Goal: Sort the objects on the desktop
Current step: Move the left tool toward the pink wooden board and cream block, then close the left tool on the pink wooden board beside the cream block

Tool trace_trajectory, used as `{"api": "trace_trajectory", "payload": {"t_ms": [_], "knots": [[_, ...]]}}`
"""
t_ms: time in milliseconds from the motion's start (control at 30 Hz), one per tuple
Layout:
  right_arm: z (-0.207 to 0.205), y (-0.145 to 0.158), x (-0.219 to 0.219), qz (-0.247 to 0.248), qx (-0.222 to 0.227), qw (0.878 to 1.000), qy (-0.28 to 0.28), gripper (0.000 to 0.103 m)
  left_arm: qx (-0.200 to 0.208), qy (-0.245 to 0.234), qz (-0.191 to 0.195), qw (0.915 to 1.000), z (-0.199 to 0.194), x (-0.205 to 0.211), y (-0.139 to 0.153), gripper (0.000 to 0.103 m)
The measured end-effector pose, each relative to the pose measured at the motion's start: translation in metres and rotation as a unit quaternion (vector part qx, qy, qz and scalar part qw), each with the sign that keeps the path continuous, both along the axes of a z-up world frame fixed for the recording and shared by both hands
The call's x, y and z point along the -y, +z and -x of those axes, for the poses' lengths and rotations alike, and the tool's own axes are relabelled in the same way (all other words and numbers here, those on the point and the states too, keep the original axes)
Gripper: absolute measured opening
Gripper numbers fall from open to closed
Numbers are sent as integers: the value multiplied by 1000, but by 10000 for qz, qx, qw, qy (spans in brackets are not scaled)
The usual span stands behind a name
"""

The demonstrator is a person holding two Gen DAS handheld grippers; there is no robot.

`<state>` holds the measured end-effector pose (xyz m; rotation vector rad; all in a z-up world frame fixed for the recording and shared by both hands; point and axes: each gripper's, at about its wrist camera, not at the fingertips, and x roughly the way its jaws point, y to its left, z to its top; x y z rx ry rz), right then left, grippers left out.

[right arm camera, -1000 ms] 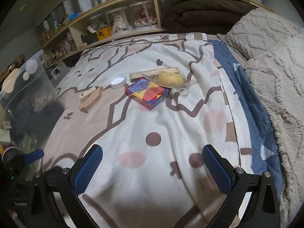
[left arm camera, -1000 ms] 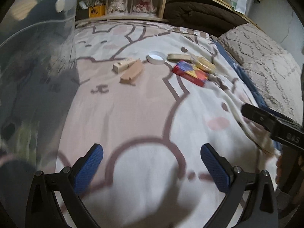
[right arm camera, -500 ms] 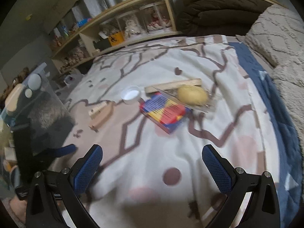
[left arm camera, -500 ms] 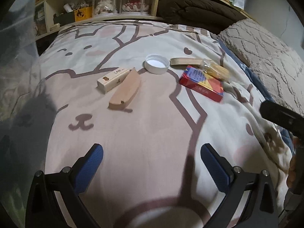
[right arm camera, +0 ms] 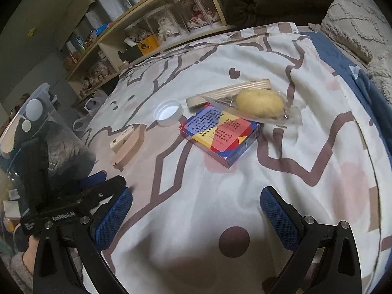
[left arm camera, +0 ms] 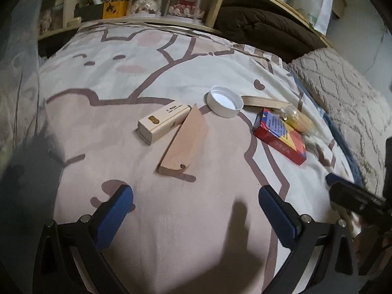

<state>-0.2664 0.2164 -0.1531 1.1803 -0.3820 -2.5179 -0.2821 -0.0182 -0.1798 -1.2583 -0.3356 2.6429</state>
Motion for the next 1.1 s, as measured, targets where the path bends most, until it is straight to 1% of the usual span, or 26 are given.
{"api": "trace_trajectory", "payload": {"t_ms": [67, 133, 233, 467, 600, 633, 700, 733, 767, 800, 867, 933, 967, 1000, 1033, 1100], "knots": [[1, -3, -2, 48, -54, 10000, -21, 103, -24, 106, -249, 9996, -1, 5, 0, 103], [3, -6, -3, 19, -81, 9999, -70, 103, -15, 119, -318, 9994, -1, 6, -2, 103], [6, -8, -7, 65, -88, 9999, -103, 103, 13, 111, -241, 9996, 0, 4, -3, 103], [12, -20, -17, 533, -61, 9985, -97, 103, -140, 171, -159, 9996, 9, 4, -1, 100], [13, -24, -14, 508, -88, 9986, -102, 103, -204, 254, -46, 9995, 20, 4, -1, 79], [14, -25, -12, 492, -94, 9987, -100, 103, -212, 276, -40, 9994, 22, 5, -2, 77], [13, -26, -13, 511, -115, 9986, -106, 103, -219, 292, 0, 9993, 26, 5, -2, 67], [13, -27, -13, 521, -130, 9985, -111, 103, -218, 293, 50, 9993, 28, 4, -2, 64], [12, -27, -13, 531, -156, 9984, -117, 103, -218, 307, 107, 9992, 30, 4, -1, 57], [11, -28, -13, 542, -185, 9983, -120, 103, -220, 335, 127, 9991, 31, 4, 0, 53], [11, -28, -14, 543, -212, 9982, -125, 103, -228, 398, 77, 9989, 32, 7, 0, 53], [10, -29, -13, 525, -227, 9983, -129, 103, -258, 512, 146, 9982, 30, 9, 2, 54], [10, -29, -13, 519, -237, 9983, -131, 103, -264, 610, 227, 9975, 30, 11, 4, 63], [10, -29, -13, 520, -243, 9983, -134, 103, -283, 750, 349, 9962, 30, 12, 6, 79], [10, -29, -13, 520, -248, 9982, -137, 103, -316, 869, 470, 9946, 31, 13, 9, 85], [9, -29, -13, 518, -265, 9982, -142, 103, -378, 857, 603, 9938, 36, 11, 13, 87]]}}
